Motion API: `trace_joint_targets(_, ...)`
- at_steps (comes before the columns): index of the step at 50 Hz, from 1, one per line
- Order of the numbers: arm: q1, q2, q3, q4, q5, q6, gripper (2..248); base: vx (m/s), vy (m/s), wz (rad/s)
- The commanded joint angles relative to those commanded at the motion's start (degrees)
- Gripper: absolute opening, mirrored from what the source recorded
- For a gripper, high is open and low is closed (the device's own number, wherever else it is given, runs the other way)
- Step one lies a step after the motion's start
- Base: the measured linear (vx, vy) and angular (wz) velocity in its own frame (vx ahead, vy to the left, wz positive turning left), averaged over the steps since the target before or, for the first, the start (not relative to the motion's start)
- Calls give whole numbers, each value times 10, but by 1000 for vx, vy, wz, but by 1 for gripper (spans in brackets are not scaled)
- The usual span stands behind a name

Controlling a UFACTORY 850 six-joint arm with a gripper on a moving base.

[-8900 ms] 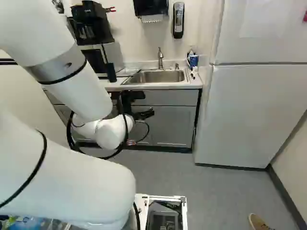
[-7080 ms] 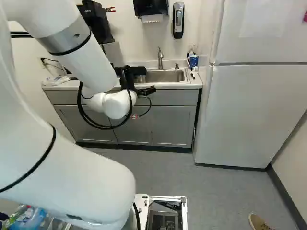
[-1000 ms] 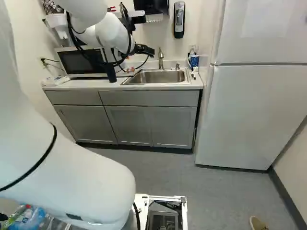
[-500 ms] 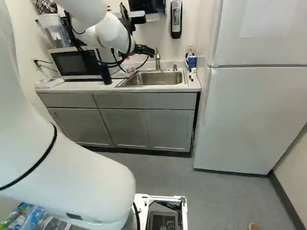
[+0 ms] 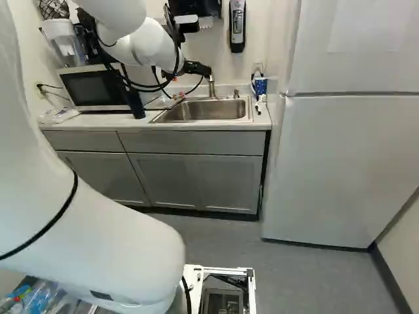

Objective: Rinse the cup and place it in the tray

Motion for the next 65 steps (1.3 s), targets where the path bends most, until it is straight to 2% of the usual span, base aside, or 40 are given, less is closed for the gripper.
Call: trace_joint_targets(65,0,0,0,0,0,0,247,119,-15,258)
